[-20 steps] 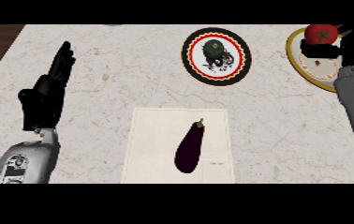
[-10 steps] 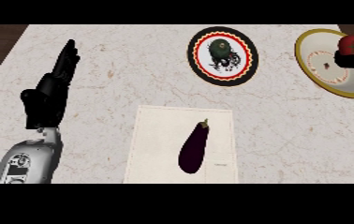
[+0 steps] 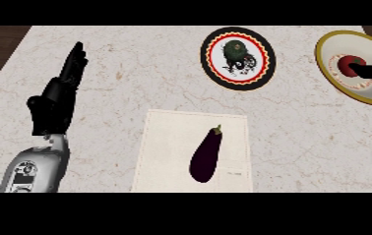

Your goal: Pick the tomato from the placemat and place it in the bowl

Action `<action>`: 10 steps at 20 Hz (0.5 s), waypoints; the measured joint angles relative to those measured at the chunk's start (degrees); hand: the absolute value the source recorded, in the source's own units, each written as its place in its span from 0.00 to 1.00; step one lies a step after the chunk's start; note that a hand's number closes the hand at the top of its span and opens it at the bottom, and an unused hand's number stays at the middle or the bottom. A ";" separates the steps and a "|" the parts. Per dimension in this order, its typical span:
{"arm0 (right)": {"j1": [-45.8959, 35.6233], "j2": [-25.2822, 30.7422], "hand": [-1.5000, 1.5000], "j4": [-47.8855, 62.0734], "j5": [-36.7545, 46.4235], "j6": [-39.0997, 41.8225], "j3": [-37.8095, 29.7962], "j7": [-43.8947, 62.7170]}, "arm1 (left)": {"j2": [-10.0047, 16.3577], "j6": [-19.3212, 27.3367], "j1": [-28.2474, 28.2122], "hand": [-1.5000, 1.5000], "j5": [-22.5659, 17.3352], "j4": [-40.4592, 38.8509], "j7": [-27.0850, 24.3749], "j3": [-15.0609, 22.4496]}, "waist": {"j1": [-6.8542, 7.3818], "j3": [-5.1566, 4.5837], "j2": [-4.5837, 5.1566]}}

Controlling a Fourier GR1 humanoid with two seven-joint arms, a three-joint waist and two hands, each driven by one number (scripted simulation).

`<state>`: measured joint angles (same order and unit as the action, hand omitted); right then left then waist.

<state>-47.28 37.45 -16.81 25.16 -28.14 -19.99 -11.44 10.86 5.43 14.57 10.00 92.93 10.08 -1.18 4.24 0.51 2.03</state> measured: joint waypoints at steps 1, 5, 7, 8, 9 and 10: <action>-0.09 0.22 0.00 0.34 -0.93 1.14 -0.87 -1.50 | -0.27 0.12 -0.20 0.50 0.12 -0.15 -0.26 0.21 | 0.00 0.02 0.04; -0.17 0.33 0.00 1.15 -4.58 3.49 -4.49 -7.81 | -0.08 0.06 0.20 0.50 0.17 -0.47 -0.27 -0.04 | -0.11 0.03 0.03; -0.35 0.54 0.00 1.65 -6.23 4.00 -6.28 -10.23 | -0.02 -0.14 0.10 0.50 -0.05 -0.91 -0.67 -0.28 | -0.20 -0.01 -0.02; -0.24 0.59 0.00 1.92 -7.01 3.99 -7.17 -11.44 | -0.04 -0.04 0.56 0.50 0.00 -0.73 -0.12 -0.30 | -0.29 -0.02 -0.08; -0.09 1.04 0.00 2.21 -7.90 4.51 -8.15 -12.51 | 0.23 -0.32 0.46 0.50 -0.11 -0.81 -0.20 -0.44 | -0.34 -0.02 -0.09; 0.04 1.55 0.00 2.60 -8.70 5.23 -9.02 -13.36 | 0.50 -0.47 0.22 0.50 -0.18 -0.61 -0.23 -0.66 | -0.37 -0.04 -0.16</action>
<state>-47.24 39.00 -14.21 16.46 -22.91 -29.01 -24.80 11.36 4.96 14.80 9.82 92.32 9.85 -1.84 3.87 0.47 1.87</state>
